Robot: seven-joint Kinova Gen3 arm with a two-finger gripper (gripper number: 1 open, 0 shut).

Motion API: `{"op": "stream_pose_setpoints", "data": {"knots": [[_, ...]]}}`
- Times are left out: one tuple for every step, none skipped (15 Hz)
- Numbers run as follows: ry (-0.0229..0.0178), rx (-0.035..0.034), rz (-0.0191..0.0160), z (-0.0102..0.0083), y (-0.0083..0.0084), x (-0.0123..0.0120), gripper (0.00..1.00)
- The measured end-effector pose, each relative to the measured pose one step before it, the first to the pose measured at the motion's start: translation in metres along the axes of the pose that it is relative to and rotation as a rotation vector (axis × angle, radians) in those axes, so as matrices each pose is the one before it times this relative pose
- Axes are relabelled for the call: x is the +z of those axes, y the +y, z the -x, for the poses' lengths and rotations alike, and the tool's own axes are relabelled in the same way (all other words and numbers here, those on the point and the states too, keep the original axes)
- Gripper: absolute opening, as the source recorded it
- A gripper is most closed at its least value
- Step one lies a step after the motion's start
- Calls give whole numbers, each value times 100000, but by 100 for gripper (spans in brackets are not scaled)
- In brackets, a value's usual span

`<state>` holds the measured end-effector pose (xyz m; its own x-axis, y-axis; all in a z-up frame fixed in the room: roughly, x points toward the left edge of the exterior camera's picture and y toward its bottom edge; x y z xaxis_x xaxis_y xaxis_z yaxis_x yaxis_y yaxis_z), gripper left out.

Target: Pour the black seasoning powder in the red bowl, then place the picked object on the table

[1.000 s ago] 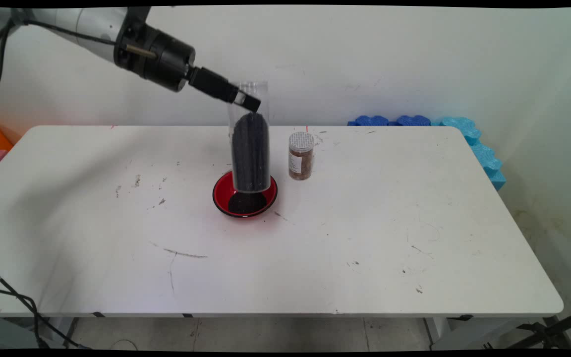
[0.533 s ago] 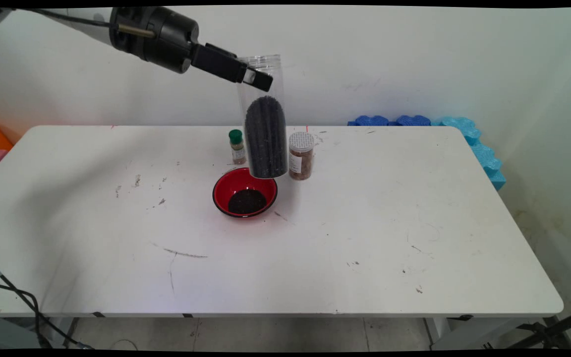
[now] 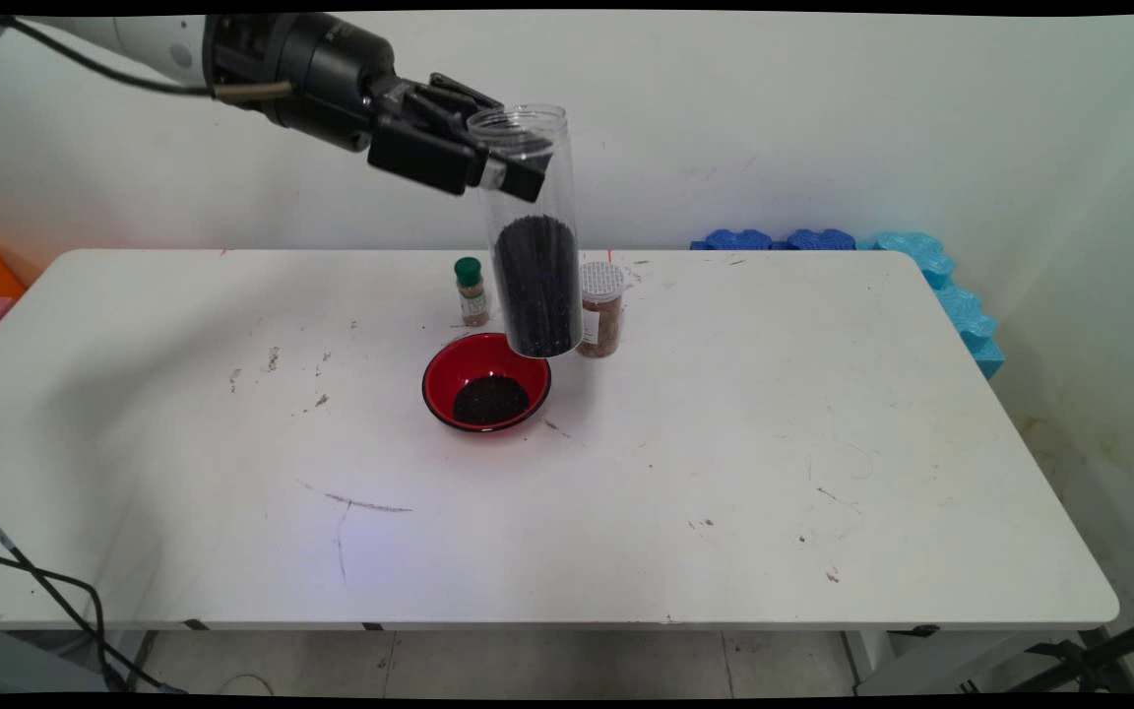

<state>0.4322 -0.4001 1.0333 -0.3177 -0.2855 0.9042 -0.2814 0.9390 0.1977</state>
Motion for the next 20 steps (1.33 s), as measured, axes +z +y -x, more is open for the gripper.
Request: {"op": "stream_pose_setpoints", "data": {"knots": [[-836, 4028, -167, 104, 156, 74, 0], [-733, 3514, -321, 87, 108, 83, 0], [-609, 2489, -423, 82, 71, 57, 0], [-758, 2601, -489, 85, 42, 94, 0], [-416, 1413, -193, 31, 6, 82, 0], [-586, 1959, -413, 63, 22, 81, 0], [-348, 1147, -302, 50, 19, 38, 0], [-383, 1489, -385, 36, -7, 96, 0], [-308, 1018, -525, 19, -44, 122, 0], [-255, 682, -445, 22, -22, 90, 0], [-170, 224, -509, 13, -36, 122, 0], [-167, -150, -383, 38, -26, 162, 0], [-112, -275, -259, 43, -27, 160, 0], [-166, -558, -184, 76, 33, 217, 0], [-11, -1161, -312, 123, 33, 222, 0], [-57, -1474, -366, 197, 55, 273, 0], [25, -1312, -299, 217, 91, 267, 0], [77, -955, -260, 167, 69, 184, 0], [288, -1469, -332, 271, 124, 318, 0], [232, -1400, -253, 374, 182, 409, 0]]}}
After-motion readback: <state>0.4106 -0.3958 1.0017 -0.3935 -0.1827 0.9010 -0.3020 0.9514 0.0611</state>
